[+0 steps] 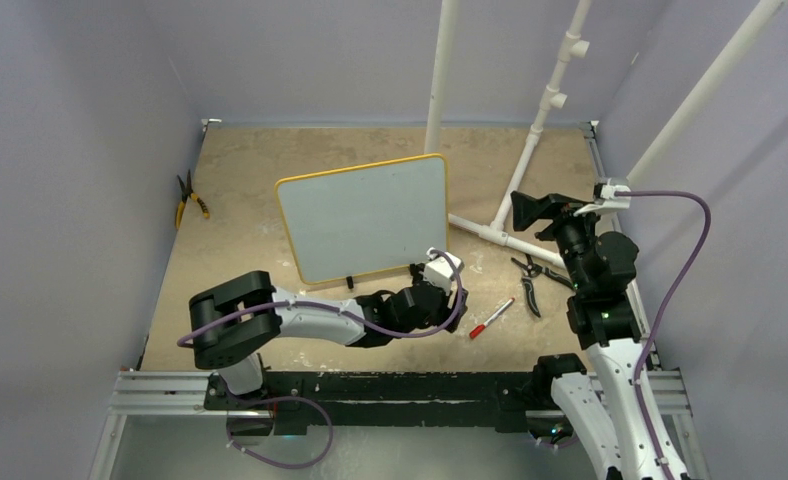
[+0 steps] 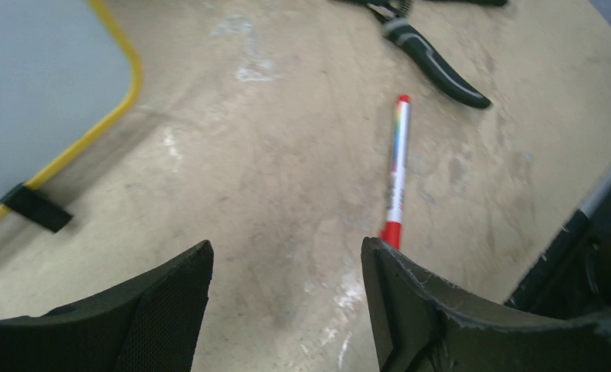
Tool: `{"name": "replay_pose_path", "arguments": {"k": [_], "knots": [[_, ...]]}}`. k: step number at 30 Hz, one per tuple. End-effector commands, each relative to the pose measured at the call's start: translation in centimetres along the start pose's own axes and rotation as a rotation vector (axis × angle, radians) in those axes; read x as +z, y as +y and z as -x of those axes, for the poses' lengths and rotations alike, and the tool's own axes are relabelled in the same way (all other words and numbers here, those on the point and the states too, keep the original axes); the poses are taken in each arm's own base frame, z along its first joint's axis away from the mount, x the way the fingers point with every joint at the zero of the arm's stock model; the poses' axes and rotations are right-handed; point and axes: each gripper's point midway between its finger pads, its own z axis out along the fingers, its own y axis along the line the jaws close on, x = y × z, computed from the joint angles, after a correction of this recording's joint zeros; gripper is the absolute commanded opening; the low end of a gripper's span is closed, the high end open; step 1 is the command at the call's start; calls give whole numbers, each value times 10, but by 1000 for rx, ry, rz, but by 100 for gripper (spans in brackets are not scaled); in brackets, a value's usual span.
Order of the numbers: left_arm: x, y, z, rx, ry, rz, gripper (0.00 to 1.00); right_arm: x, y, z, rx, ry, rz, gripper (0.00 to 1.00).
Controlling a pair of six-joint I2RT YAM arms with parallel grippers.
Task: Write a sentence on the whiteboard
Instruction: Move the whiteboard to the center of the board, then pick up the whiteboard marker from the center of the board.
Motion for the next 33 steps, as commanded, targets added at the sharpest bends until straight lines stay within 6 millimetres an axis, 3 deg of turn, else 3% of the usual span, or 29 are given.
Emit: {"name": "replay_pose_path", "arguments": {"k": [1, 5, 9, 23, 29, 33], "knots": [[-1, -49, -3, 113, 10, -274, 67, -9, 12, 21, 17, -47, 31, 99], [7, -67, -11, 177, 26, -365, 65, -12, 10, 23, 23, -54, 19, 99], [16, -74, -34, 280, 78, -367, 62, -13, 10, 25, 23, -56, 17, 99], [41, -66, -59, 323, 126, -246, 56, -14, 10, 25, 17, -61, 13, 99], [44, -58, -69, 343, 158, -206, 39, -15, 9, 28, 15, -68, 11, 99], [42, -50, -78, 360, 185, -188, 12, -15, 10, 28, 18, -69, 11, 99]]}}
